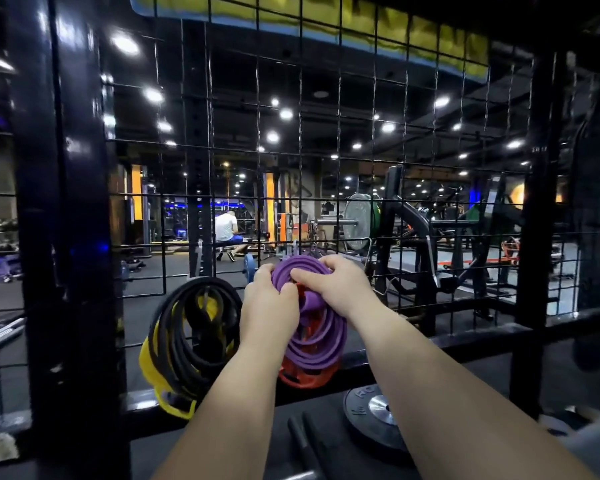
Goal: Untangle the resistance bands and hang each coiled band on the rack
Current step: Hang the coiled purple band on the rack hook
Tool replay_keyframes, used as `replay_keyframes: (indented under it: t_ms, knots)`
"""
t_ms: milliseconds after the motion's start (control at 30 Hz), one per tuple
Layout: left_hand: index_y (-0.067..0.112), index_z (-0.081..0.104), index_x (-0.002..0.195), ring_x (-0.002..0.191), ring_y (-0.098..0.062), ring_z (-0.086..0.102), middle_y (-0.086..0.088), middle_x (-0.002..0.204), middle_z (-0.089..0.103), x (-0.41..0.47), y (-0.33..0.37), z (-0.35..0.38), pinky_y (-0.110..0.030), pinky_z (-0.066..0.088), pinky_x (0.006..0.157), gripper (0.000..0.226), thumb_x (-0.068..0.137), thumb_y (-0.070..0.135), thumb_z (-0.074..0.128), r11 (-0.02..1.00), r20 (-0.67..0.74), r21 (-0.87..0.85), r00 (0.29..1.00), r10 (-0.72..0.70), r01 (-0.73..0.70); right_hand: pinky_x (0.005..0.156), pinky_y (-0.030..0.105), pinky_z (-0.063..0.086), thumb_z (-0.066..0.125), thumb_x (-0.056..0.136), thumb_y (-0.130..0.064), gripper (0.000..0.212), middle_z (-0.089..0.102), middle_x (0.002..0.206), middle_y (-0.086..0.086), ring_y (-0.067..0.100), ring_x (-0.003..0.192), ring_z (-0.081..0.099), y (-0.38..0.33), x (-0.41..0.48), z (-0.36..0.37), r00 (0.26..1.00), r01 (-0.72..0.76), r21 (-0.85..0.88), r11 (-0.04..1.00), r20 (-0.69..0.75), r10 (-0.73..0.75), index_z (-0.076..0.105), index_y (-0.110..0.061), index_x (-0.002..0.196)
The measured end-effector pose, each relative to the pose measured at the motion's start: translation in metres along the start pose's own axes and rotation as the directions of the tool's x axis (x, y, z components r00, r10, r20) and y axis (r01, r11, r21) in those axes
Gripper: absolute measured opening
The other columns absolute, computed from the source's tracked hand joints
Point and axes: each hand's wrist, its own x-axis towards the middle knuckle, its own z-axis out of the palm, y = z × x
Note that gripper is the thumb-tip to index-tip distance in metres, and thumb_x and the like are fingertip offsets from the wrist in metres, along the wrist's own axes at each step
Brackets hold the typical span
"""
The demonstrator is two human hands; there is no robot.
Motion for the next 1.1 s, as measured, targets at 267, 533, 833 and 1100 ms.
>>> replay_keyframes:
  t_ms: [267,533,833,1100]
  knots:
    - [0.031,0.037,0.136,0.119,-0.032,0.049,-0.007,0.129,0.053,0.002,-0.008,0.008,-0.048,0.041,0.102,0.042,0.095,0.037,0.043,0.998,0.047,0.034,0.997,-0.062,0.060,0.071,0.030,0.060,0.082,0.079,-0.027,0.027,0.074,0.091,0.005,0.016,0.076,0.072,0.012,0.003,0.000,0.984,-0.121,0.322,0.939,0.164,0.071,0.064,-0.016,0.096]
    - [0.034,0.051,0.123,0.115,-0.032,0.051,-0.004,0.123,0.058,0.004,-0.012,0.016,-0.048,0.042,0.101,0.049,0.078,0.049,0.043,0.987,0.022,-0.121,0.994,-0.104,0.106,0.093,0.043,0.052,0.054,0.065,-0.082,0.065,0.066,0.096,0.000,0.022,0.088,0.065,0.028,0.007,0.012,0.993,-0.066,0.175,0.982,0.110,0.047,0.056,-0.032,0.106]
    - [0.031,0.032,0.148,0.141,-0.025,0.027,-0.001,0.152,0.038,-0.018,-0.020,0.022,-0.042,0.020,0.117,0.054,0.098,0.050,0.039,0.995,-0.034,-0.102,0.999,-0.025,0.022,0.104,0.044,0.044,0.047,0.092,-0.060,0.035,0.065,0.117,0.001,0.019,0.110,0.061,0.044,-0.005,0.021,0.999,0.022,0.166,0.986,-0.028,-0.017,0.060,-0.034,0.113]
    - [0.023,0.019,0.153,0.146,-0.016,0.016,-0.003,0.158,0.025,-0.048,-0.042,0.037,-0.037,0.012,0.119,0.056,0.102,0.040,0.032,0.981,-0.119,-0.180,0.992,0.053,-0.074,0.111,0.044,0.037,0.044,0.083,-0.077,0.064,0.056,0.132,-0.004,0.016,0.125,0.051,0.059,-0.022,0.021,0.996,0.045,0.105,0.993,-0.085,-0.036,0.049,-0.038,0.133]
